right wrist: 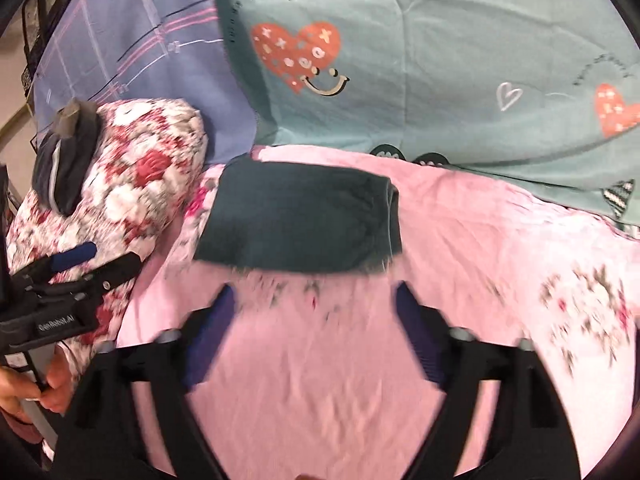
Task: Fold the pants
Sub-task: 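Lay the folded pants on the bed edge and open both grippers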
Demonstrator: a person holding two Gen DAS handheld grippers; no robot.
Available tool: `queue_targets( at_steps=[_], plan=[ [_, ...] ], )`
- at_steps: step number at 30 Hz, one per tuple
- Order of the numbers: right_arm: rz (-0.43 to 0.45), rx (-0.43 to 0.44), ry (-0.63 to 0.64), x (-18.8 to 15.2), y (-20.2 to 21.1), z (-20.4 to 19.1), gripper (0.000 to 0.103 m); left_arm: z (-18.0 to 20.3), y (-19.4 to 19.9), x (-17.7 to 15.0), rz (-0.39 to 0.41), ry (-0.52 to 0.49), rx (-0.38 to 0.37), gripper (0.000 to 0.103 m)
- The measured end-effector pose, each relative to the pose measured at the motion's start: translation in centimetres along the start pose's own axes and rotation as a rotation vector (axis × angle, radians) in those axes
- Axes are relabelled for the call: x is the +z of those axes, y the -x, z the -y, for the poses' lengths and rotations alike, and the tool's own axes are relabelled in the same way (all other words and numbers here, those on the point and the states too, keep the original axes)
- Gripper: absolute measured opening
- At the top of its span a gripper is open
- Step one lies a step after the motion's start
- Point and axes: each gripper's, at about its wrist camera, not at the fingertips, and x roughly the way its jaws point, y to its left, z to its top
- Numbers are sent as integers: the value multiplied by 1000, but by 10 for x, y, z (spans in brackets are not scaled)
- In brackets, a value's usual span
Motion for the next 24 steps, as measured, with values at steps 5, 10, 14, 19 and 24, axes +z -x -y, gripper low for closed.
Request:
queue_targets(
  at_steps=[5,10,14,19,24],
  plan=[
    [12,2,1,-33,23,-20,91,4,39,-30,-12,-32,29,101],
    [2,11,23,-59,40,-32,91,7,71,-56,-17,-34,37,101],
    [6,11,15,-69,49,-34,91,12,83,-67,-18,-57,47,101],
    [14,-4,0,-76,60,-28,91,21,93,-74,-9,-67,32,101],
    [22,-6,-12,-78,68,-20,91,32,100,-74,8,-82,20,101]
  ],
)
